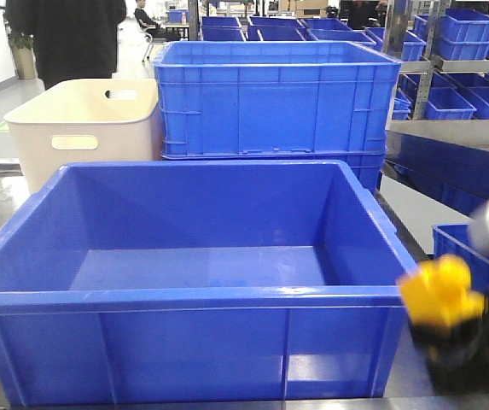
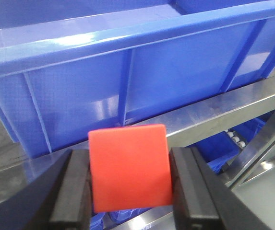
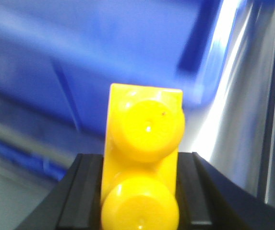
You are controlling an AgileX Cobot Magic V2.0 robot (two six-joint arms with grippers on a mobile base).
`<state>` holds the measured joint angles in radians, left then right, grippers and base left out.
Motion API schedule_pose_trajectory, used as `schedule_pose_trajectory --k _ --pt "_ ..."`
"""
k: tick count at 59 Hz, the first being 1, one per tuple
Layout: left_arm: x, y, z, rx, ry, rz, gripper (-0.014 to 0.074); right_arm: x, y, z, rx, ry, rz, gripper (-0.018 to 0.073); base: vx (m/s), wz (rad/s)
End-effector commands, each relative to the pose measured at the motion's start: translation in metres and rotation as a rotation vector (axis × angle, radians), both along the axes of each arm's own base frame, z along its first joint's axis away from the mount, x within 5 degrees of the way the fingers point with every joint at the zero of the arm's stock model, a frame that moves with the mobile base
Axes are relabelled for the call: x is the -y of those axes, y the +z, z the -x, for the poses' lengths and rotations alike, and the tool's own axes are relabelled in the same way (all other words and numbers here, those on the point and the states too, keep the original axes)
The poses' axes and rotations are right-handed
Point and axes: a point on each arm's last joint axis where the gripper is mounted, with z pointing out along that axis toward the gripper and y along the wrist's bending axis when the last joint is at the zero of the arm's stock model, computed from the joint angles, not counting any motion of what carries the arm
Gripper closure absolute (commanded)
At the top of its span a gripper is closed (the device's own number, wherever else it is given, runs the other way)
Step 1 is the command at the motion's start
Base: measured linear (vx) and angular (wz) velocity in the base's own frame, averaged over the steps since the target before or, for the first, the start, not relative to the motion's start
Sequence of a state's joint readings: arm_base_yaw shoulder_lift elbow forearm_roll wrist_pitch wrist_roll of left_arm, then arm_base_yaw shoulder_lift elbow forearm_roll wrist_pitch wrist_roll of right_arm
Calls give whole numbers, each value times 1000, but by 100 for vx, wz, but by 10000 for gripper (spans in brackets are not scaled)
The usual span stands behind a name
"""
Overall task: Pick red and yellow blocks into blue bin
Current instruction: 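Move the right gripper over the bin and release the yellow block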
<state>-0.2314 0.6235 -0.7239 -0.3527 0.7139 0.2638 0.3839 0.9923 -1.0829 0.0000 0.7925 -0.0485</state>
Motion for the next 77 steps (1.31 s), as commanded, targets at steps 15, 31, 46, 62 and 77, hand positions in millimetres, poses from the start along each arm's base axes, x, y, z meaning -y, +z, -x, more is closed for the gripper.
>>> schedule_pose_trajectory --k 15,31,46,62,77 --pt "1 15 -1 84 14 54 353 -39 68 -82 171 100 -15 331 0 0" --pt "1 15 -1 84 14 54 353 -75 38 -171 92 103 12 309 0 0" --pt "1 15 -1 84 14 54 353 -88 -4 -204 -2 101 37 95 0 0" --pt "1 15 -1 84 14 54 353 -83 14 -191 23 95 18 -80 0 0" --pt "1 15 -1 84 14 54 353 -65 64 -129 114 150 -62 -5 0 0"
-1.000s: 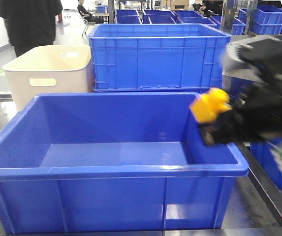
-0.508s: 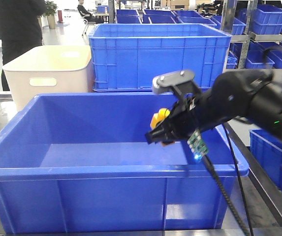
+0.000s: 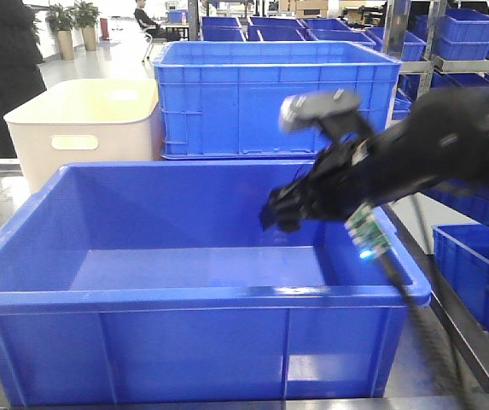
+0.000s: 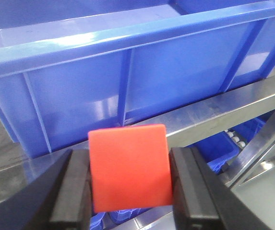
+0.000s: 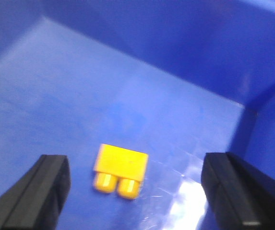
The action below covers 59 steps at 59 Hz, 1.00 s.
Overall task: Pick red and yellow blocks into blue bin
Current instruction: 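Move the right gripper over the bin and release the yellow block, then move the left gripper over the bin and release the red cube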
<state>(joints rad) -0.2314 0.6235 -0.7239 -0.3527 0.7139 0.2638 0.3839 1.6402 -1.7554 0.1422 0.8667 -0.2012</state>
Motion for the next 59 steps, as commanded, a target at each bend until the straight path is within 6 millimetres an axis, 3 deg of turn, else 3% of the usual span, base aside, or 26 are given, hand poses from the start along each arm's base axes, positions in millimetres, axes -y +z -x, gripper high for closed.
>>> schedule_pose_trajectory --k 1,12,33,47,59 --pt "1 15 -1 84 14 54 353 13 44 40 176 39 -82 5 0 0" --pt "1 15 -1 84 14 54 353 35 36 99 225 62 -90 32 0 0" --pt "1 15 -1 84 14 54 353 74 -8 196 212 49 -98 32 0 0" --pt "1 15 -1 84 14 54 353 89 -50 234 124 33 -97 32 0 0" --pt "1 15 -1 84 14 54 352 100 -78 246 87 -16 -52 32 0 0"
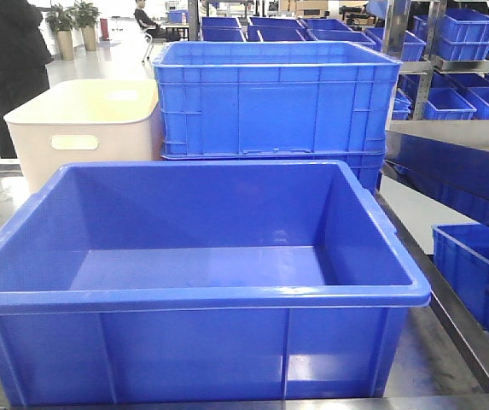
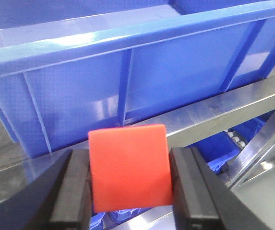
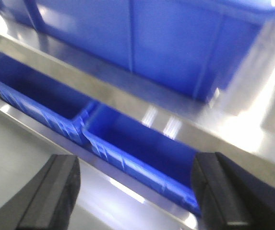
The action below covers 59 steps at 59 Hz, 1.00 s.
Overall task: Pick red and yellow blocks into blue bin
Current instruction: 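Move the left gripper over the bin and release the red cube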
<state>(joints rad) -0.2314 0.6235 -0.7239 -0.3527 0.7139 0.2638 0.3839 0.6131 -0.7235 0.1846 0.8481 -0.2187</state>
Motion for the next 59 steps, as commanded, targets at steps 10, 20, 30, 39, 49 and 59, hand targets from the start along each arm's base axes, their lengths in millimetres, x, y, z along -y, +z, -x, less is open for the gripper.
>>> schedule_pose_trajectory --k 10,20,30,39,49,59 --pt "1 17 -1 93 15 57 352 3 6 -1 85 -41 -26 32 0 0" --pt "0 43 0 161 18 83 352 3 6 -1 83 -40 -27 32 0 0" --pt "4 78 -17 205 16 75 352 3 6 -1 87 -41 -28 32 0 0" --pt "12 97 -56 199 23 51 352 3 7 -2 105 -42 -32 32 0 0" --pt "26 94 -117 140 36 44 352 3 7 -2 104 -41 -33 32 0 0" --pt "40 86 -176 109 12 -18 352 3 7 -2 104 -41 -33 32 0 0"
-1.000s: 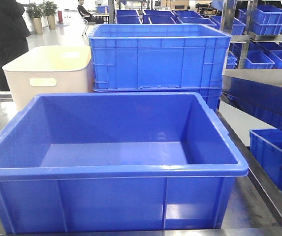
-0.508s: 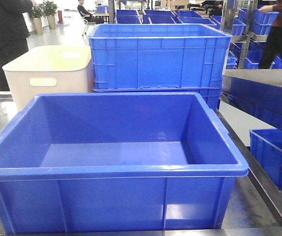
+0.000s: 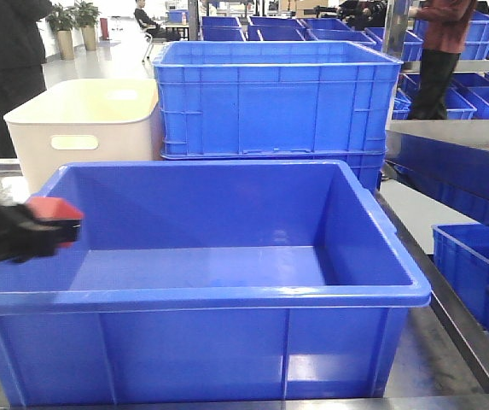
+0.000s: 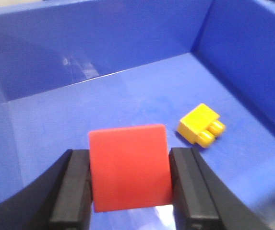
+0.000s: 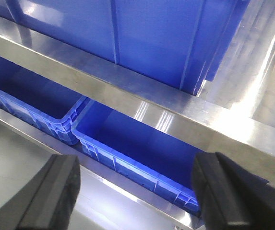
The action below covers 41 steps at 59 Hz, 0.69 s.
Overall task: Pick red and yellow blocks into blue bin
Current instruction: 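Move the left gripper over the bin and release the red cube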
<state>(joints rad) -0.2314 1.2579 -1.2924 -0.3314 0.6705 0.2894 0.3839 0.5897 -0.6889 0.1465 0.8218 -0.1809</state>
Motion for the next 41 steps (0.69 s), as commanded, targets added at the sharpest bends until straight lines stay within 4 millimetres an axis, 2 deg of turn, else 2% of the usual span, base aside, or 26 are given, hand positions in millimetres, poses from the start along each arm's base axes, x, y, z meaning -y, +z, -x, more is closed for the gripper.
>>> schedule_pose_trajectory --k 1,10,25,30,34,41 --pt "7 20 -24 118 2 21 352 -1 14 -3 93 -7 -34 32 0 0" --pt "23 10 -66 105 -43 -35 352 -1 14 -4 95 -8 -35 32 0 0" --pt "49 -16 -107 43 -90 -54 335 -1 15 -4 97 -8 -34 32 0 0" --pt "53 -26 -113 14 -98 -63 274 -1 14 -3 94 -7 -33 32 0 0" --pt "54 -33 -117 -7 -100 -70 186 -1 14 -3 93 -7 -33 32 0 0" --pt "54 -33 -117 -5 -100 -69 62 -1 14 -3 93 -7 -33 32 0 0"
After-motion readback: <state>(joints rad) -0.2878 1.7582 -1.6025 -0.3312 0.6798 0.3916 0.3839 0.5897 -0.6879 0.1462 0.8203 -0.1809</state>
